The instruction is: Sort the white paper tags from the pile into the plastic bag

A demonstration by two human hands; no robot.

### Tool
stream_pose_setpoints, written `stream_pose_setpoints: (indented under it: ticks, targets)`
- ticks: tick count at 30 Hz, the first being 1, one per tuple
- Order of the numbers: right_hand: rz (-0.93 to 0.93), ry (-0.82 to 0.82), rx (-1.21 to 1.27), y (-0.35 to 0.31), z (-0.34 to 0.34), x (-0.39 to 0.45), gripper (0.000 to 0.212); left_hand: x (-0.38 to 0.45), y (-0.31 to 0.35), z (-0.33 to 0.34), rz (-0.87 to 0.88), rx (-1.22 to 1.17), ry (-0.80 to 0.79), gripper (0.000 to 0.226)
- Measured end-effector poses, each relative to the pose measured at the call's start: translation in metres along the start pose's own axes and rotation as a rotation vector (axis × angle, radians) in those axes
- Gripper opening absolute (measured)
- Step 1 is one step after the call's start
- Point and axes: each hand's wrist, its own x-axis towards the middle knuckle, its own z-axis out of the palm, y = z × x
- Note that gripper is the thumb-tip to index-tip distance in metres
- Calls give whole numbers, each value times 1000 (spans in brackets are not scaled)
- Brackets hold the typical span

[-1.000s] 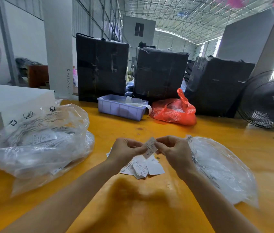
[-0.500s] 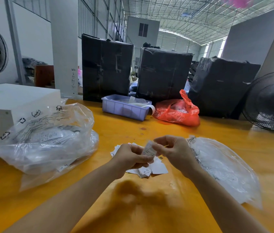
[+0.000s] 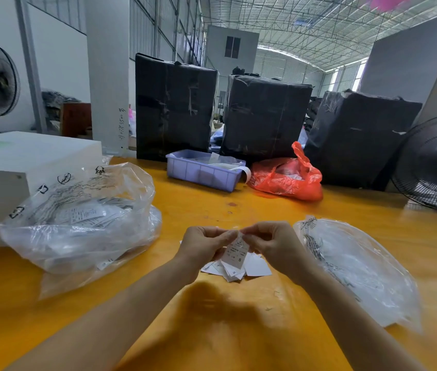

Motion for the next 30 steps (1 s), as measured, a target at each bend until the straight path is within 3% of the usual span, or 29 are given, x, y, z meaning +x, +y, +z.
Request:
stream_pose_setpoints:
  ticks: [7,9,13,16,19,23,26,30]
  targets:
    - [-42,53,41,1,4,1,7,-1,5,5,13,-14,66,12]
    - [-54,75,27,0,4,3,15,-2,7,6,17,-26,55,10]
    - [-75,92,17,-2,8,5,28,-3,12,1,34,97,-4,9]
    - [-99,142,70,-6,15,7,25,-3,22,-9,69,234,-10,12]
    - [-84,159,142,-10,22,9,17,0,45,-31,173,353,117,14]
    - [-15,119,119,-2,14,4,21,4,84,-98,337,592,499,13]
    - [71,101,70,13,1,-4,15,14,95,-159,184,918,717,8]
    - [118,75,-6,24,-12,-16,14,18,81,-204,-78,1383,721,16]
